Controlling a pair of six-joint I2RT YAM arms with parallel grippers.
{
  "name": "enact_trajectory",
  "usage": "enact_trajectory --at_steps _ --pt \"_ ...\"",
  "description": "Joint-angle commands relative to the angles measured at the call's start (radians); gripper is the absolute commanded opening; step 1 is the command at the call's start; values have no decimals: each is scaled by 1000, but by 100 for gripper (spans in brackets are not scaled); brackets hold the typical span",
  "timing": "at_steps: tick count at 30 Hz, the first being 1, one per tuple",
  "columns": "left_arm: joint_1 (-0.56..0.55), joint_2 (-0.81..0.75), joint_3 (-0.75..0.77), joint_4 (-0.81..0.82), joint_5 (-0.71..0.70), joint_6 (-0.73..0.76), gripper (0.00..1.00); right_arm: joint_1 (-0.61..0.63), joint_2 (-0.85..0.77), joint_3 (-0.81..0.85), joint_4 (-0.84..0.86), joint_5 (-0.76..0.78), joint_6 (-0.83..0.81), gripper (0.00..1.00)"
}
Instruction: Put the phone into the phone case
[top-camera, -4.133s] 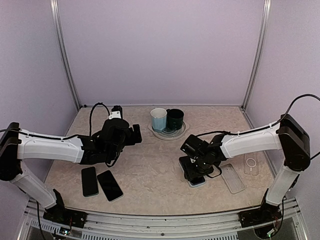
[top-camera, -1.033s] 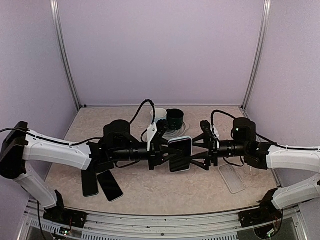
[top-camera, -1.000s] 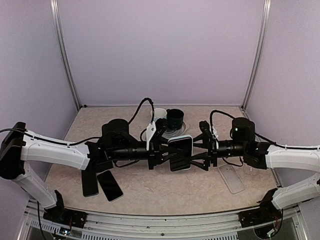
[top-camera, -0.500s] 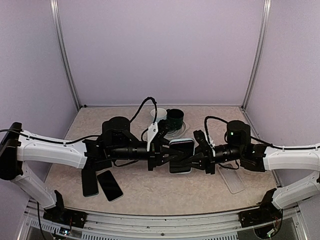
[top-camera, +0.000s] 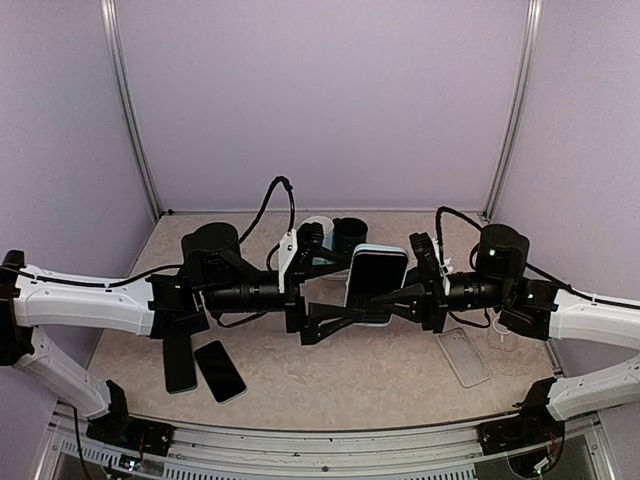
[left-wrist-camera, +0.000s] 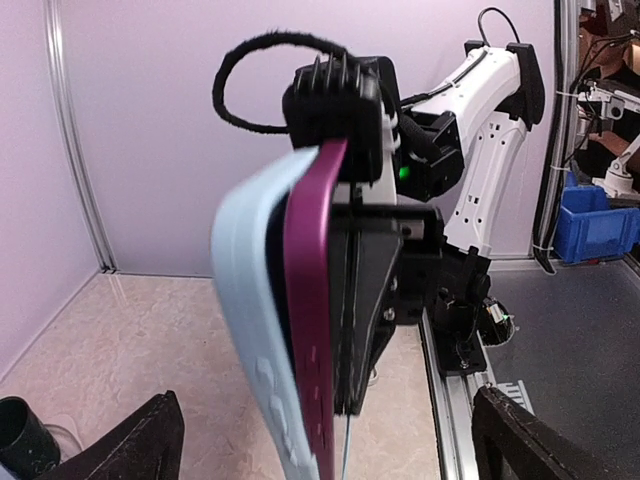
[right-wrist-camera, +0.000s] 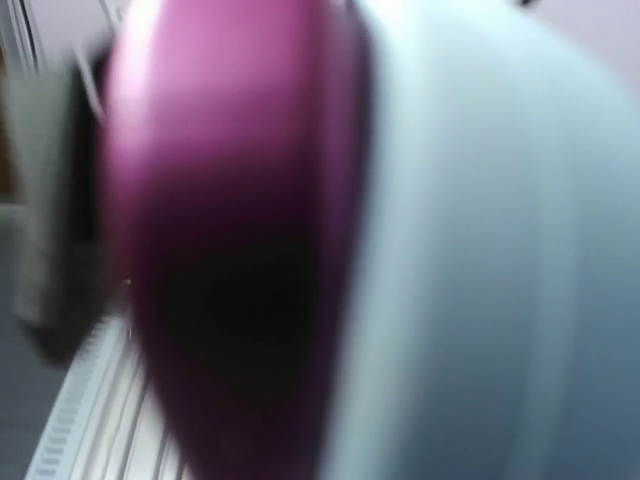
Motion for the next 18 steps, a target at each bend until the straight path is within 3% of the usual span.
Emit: enact_trajectory --at_steps 1,5,12,15,18 --pt "-7 -16 -23 20 1 44 99 -6 -82 60 126 -19 50 0" --pt "-9 34 -4 56 -25 22 86 -5 -78 81 148 -32 80 0" --pt "-12 132 59 83 34 -36 41 -2 -58 98 139 -46 84 0" --pt "-14 139 42 142 48 -66 40 0 -62 90 129 -39 73 0" --pt "-16 136 31 165 50 -67 55 0 -62 86 110 -34 64 0"
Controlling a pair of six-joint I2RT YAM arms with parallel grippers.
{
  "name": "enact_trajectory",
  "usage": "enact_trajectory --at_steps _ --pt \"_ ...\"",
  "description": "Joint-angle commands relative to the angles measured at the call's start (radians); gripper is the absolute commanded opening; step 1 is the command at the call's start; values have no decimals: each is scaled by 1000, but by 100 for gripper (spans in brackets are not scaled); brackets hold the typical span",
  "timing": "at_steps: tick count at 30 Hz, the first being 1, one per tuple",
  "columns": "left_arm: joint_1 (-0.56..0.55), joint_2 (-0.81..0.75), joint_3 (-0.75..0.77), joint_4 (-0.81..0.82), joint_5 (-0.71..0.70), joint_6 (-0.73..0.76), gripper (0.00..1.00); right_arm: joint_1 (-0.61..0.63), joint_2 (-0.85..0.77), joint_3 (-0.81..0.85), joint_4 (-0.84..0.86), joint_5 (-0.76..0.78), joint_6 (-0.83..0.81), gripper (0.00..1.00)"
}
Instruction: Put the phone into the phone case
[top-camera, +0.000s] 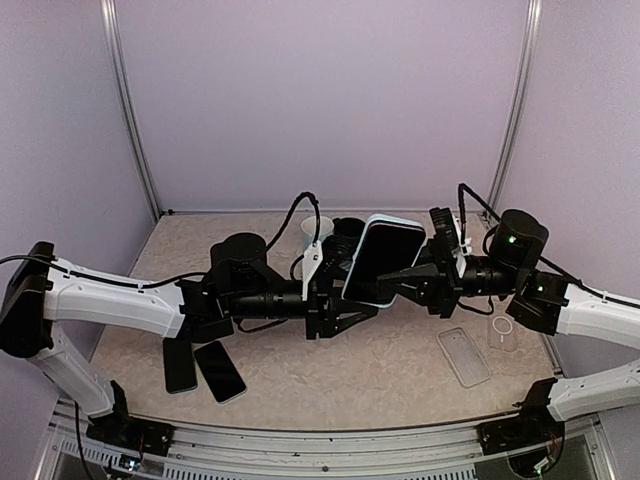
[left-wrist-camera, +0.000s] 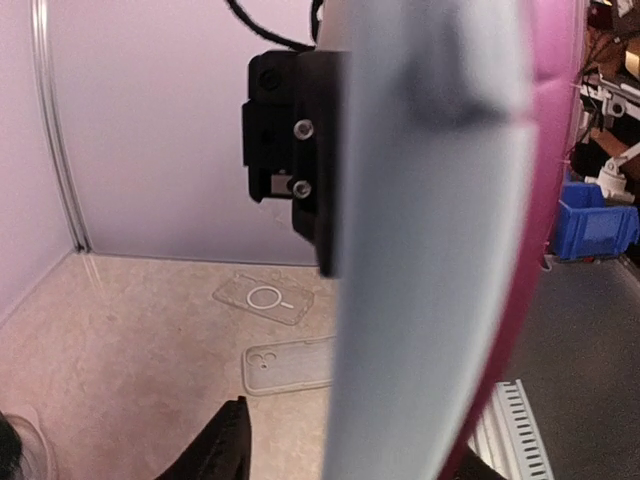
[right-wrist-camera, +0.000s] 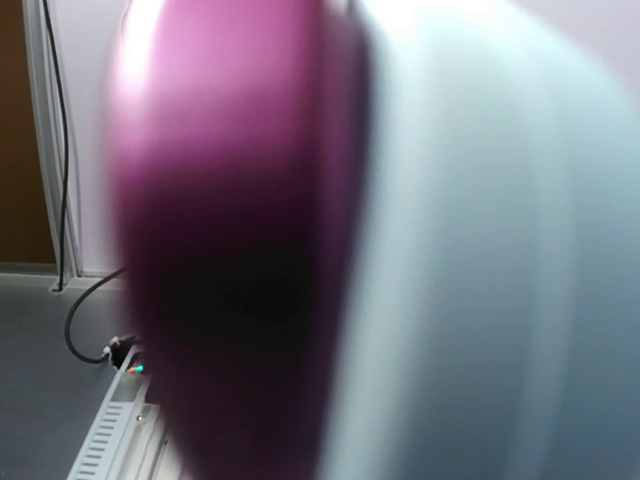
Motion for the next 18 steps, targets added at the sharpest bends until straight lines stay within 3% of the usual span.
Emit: enact_trajectory --at_steps 1,11,14,17,18 --pt "-7 -5 6 89 19 -27 56 0 -10 24 27 -5 -6 0" --pt "-17 30 35 154 106 -100 32 0 -1 27 13 -7 -14 0" --pt "-24 42 37 156 93 -94 0 -1 -8 26 10 -1 -15 0" --pt "-24 36 20 156 73 -78 0 -1 -24 24 14 2 -8 0" --pt "-26 33 15 154 69 -70 0 -1 -28 25 9 4 -7 11"
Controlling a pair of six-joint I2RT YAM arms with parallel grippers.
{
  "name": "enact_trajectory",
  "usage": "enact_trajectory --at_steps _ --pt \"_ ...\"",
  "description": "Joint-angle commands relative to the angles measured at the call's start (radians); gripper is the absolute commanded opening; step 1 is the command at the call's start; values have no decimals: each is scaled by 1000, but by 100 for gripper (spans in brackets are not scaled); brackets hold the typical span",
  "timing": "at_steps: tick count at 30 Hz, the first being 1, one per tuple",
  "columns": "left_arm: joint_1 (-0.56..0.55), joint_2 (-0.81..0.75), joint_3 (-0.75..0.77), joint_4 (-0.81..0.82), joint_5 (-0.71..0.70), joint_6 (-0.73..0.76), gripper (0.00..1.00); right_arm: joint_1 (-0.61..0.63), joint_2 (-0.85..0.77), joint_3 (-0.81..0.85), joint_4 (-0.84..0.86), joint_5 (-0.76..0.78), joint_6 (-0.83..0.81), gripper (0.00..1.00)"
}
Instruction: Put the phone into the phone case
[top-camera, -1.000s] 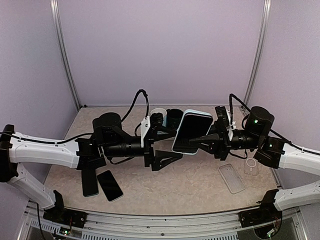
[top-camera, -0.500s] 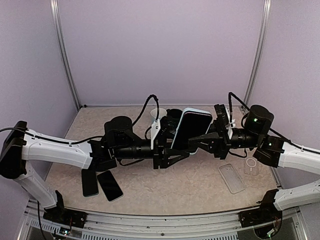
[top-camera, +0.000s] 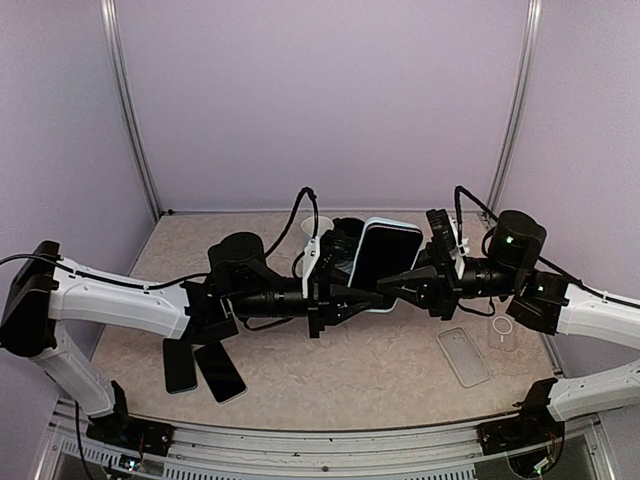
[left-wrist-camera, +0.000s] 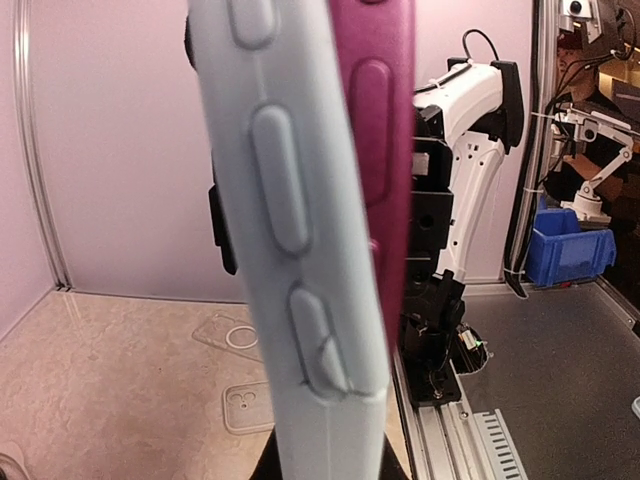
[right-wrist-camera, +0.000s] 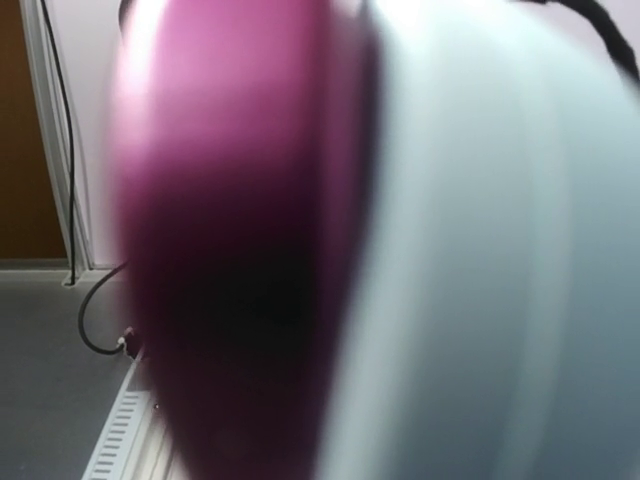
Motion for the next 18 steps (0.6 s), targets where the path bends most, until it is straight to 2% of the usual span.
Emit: enact_trajectory --at_steps 1,2,3,5,7,8,11,13,15,17,18 --pt "-19 5 5 24 8 -3 0 1 -32 27 44 9 -21 22" --pt "-19 2 3 21 0 12 0 3 -36 31 34 2 -22 34" --pt "-23 -1 0 17 -13 21 0 2 -39 35 26 -4 -25 51" --pt "-30 -7 -7 13 -64 75 0 1 -46 46 0 -11 -28 73" --pt "-41 -17 -23 19 -107 118 0 0 -49 63 -37 -14 -37 85" --pt "-47 -23 -34 31 -124 138 0 1 -48 73 -68 -15 -44 87" --pt "-54 -30 -63 50 -172 197 0 1 -47 107 -131 -20 -49 87" --pt "-55 -27 -73 48 -191 217 0 1 -43 118 -150 -49 -81 82" --pt "-54 -24 -82 54 -200 227 0 1 -36 116 -154 -73 -82 70" --pt "-55 -21 -91 74 -207 227 0 1 -25 113 -172 -63 -85 54" --pt "-54 -19 -100 90 -210 226 0 1 -21 108 -186 -54 -91 51"
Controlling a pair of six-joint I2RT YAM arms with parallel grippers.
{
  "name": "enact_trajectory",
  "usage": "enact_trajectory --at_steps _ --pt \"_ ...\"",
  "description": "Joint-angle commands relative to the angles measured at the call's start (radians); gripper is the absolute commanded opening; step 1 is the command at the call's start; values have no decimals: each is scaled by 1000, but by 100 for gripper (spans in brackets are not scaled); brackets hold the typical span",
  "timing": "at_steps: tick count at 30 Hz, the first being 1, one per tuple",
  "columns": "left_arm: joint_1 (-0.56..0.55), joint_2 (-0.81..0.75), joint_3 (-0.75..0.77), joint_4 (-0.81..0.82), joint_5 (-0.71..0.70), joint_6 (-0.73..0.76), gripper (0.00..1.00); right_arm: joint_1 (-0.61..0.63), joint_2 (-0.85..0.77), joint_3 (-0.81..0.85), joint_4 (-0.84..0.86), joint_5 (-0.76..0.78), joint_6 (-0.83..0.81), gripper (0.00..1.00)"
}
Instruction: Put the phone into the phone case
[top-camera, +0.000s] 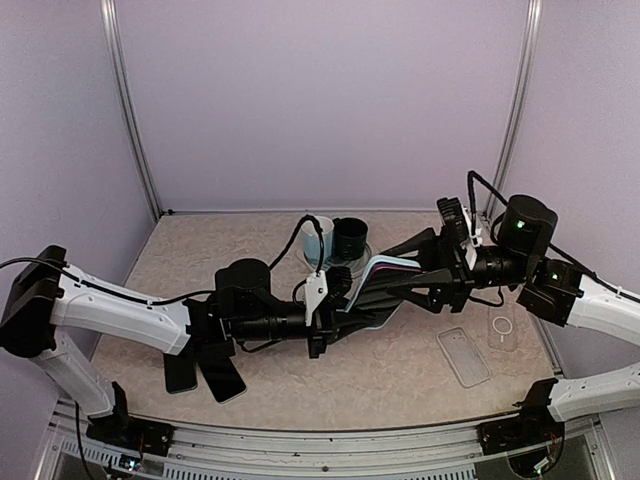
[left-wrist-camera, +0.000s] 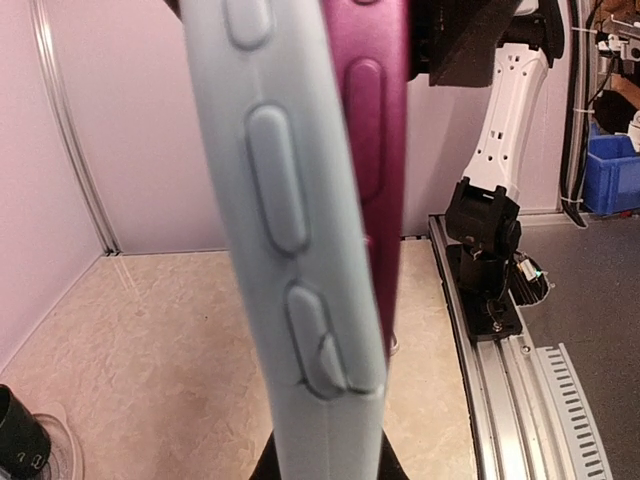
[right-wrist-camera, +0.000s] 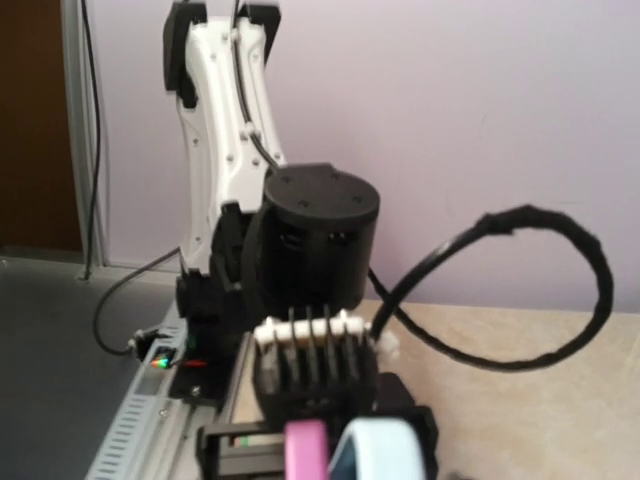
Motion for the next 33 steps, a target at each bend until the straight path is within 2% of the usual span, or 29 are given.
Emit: enact_trajectory --at_steps 1,3,4,8,10,11,14,15,16,18,19,21,23,27,28,30,33 --pt "-4 -19 -20 130 -42 39 0 0 14 7 -87 -7 -29 51" --pt "-4 -16 -31 144 -32 39 0 -2 16 -3 -107 21 -42 55" --pt "-4 -13 -32 142 -27 40 0 -3 17 -5 -110 21 -42 53" --pt "-4 -5 -44 148 -18 41 0 -6 23 0 -97 -4 -39 24" --pt "-4 -7 -49 162 -18 39 0 -6 31 5 -123 8 -55 4" --pt "-4 -11 -48 163 -17 37 0 -6 33 6 -134 17 -59 0" --pt "-5 -6 -35 148 -4 28 0 -8 28 -2 -123 32 -63 0" --pt "-5 -4 -27 137 -3 23 3 -7 23 -5 -113 37 -63 0" --pt "-5 -2 -18 120 -4 10 12 -7 20 -6 -107 40 -63 0" --pt "-5 3 -1 105 -1 -12 43 -7 16 -7 -98 48 -65 0" --pt "-5 3 7 102 8 -24 53 -7 16 -6 -97 52 -66 0" --pt "-5 8 28 93 23 -50 57 -7 16 -3 -96 56 -68 0" --pt "-5 13 51 74 19 -68 51 -7 14 2 -96 55 -76 0" --pt "-6 28 75 52 32 -63 30 -7 8 1 -85 42 -87 0" --pt "-5 37 83 44 41 -61 23 -7 9 1 -76 31 -85 0" --pt "-7 51 104 23 47 -61 3 -7 14 3 -72 18 -83 0" --pt "-7 62 116 14 35 -59 0 -6 16 9 -88 23 -90 0"
